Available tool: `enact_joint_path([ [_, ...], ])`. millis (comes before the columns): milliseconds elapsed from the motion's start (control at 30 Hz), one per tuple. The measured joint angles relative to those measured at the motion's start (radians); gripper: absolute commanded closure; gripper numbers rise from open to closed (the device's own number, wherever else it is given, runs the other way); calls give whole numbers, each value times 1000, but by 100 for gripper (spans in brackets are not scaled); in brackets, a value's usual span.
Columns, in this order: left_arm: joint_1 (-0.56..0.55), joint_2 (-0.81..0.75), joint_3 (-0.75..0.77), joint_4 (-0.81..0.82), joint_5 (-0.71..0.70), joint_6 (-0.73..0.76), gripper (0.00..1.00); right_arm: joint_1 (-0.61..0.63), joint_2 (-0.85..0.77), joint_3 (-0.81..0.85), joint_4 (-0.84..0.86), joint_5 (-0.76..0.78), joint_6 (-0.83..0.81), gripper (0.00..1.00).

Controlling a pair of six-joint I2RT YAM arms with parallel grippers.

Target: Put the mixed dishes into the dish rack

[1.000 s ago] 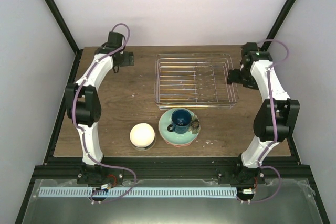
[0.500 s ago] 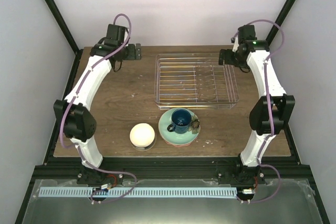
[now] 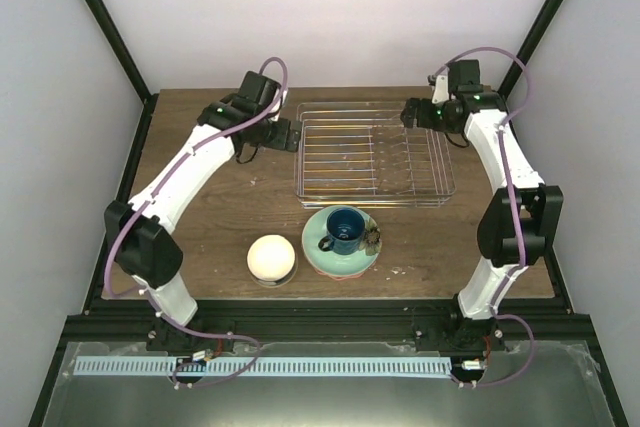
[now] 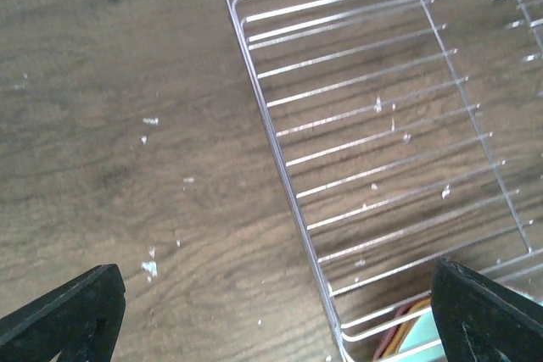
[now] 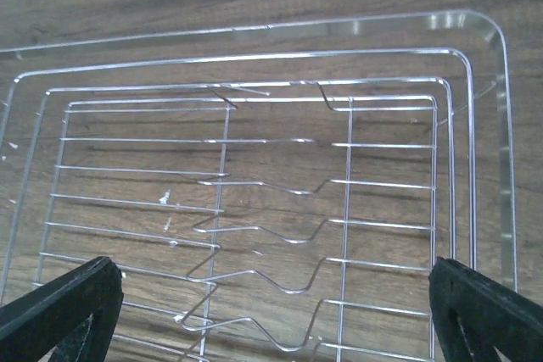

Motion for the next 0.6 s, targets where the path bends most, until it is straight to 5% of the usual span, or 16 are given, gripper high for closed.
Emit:
enact_joint_path([
  [233,-48,-56,-51,-57,23,9,0,0,-21,-9,54,-19,-3,0],
  [600,-272,-23,-19,-178,172,126,1,0,-21,-10,56,26,-4,0],
])
